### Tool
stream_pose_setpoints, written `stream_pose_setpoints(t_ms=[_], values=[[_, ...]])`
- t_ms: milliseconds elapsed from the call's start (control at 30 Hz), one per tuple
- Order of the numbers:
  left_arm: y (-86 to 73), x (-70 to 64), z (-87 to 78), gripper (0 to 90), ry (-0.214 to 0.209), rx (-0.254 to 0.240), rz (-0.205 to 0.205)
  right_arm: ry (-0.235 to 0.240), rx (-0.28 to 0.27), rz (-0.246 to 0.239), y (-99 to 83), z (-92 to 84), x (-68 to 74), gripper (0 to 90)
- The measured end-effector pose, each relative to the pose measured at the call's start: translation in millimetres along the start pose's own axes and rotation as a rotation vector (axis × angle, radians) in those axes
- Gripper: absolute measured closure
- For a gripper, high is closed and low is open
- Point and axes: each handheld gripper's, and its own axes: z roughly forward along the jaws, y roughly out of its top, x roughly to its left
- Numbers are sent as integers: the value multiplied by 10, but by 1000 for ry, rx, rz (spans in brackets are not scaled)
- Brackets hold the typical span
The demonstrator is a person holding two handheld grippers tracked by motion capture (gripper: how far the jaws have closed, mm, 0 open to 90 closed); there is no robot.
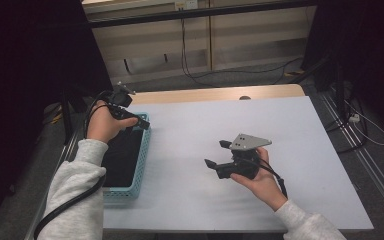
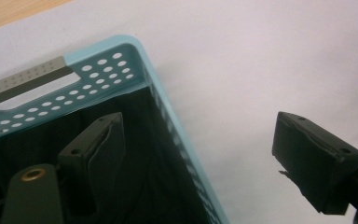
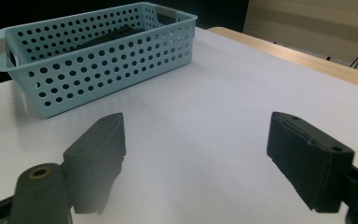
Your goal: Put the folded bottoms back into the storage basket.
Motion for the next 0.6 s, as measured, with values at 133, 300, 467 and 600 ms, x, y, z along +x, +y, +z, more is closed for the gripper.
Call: stream_pose_setpoints(t_ms=[133, 300, 467, 600], values=[[-4, -35, 28, 170, -5, -2, 24, -2, 3, 1, -21, -22, -13, 188], [-13, -92, 65, 170, -15, -6, 14, -3, 11, -2, -46, -50, -26, 185], [-10, -111, 85, 170, -10, -3, 43, -2, 6, 6, -53, -77, -32, 189], [-12, -163, 96, 170, -25, -7, 39, -2, 7, 7, -66, -90, -41, 190]])
